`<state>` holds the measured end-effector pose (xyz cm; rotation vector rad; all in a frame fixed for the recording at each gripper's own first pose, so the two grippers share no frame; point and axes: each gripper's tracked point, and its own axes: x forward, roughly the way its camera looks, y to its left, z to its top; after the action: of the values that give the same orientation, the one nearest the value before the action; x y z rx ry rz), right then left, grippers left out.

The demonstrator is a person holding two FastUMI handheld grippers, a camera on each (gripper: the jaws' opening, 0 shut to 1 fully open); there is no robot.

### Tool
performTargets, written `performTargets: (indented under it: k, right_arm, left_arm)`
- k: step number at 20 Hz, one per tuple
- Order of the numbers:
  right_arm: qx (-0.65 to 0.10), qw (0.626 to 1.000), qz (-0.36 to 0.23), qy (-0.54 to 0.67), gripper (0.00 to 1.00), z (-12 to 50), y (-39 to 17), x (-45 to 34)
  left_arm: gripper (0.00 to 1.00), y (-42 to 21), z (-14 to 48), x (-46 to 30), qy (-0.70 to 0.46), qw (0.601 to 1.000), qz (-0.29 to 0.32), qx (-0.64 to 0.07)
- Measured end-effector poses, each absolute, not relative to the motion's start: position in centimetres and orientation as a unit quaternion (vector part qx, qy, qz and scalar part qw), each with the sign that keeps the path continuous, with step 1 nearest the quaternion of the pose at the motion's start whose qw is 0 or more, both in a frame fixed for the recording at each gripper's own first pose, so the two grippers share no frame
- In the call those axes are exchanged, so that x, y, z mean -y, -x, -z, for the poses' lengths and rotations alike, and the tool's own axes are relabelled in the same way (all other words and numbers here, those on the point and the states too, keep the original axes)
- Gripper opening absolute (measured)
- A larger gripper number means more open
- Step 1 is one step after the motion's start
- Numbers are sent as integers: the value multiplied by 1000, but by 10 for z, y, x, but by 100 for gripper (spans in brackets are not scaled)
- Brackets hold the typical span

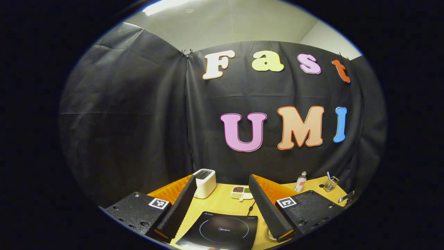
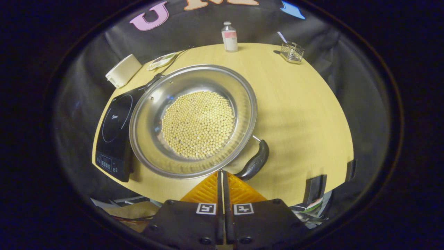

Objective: First push the handle of the pot to place it horizontally, then grasp the pot with both hands and set it on the induction cooktop.

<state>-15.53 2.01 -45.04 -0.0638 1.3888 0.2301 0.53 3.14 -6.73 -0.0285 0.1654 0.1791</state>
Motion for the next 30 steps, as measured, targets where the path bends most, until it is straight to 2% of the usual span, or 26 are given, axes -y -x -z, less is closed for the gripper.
performTargets:
  k: [2,5,6,21,30]
  right_arm:
    - [-634,766,-98,42,0,454,145,-10]
    - [-631,768,-96,57,0,457,132,-1]
    - [-630,769,-95,60,4,458,125,3]
    - [-603,791,-80,67,3,476,62,18]
    - [-583,807,-72,54,3,470,55,25]
  left_arm:
    - [97,-8,67,-33,15,992,-95,-82]
    - [98,-10,67,-36,17,991,-104,-79]
    - [98,-12,67,-38,17,991,-108,-78]
    - [98,-8,72,-50,14,985,-145,-88]
    - [98,-3,105,-38,39,979,-142,-138]
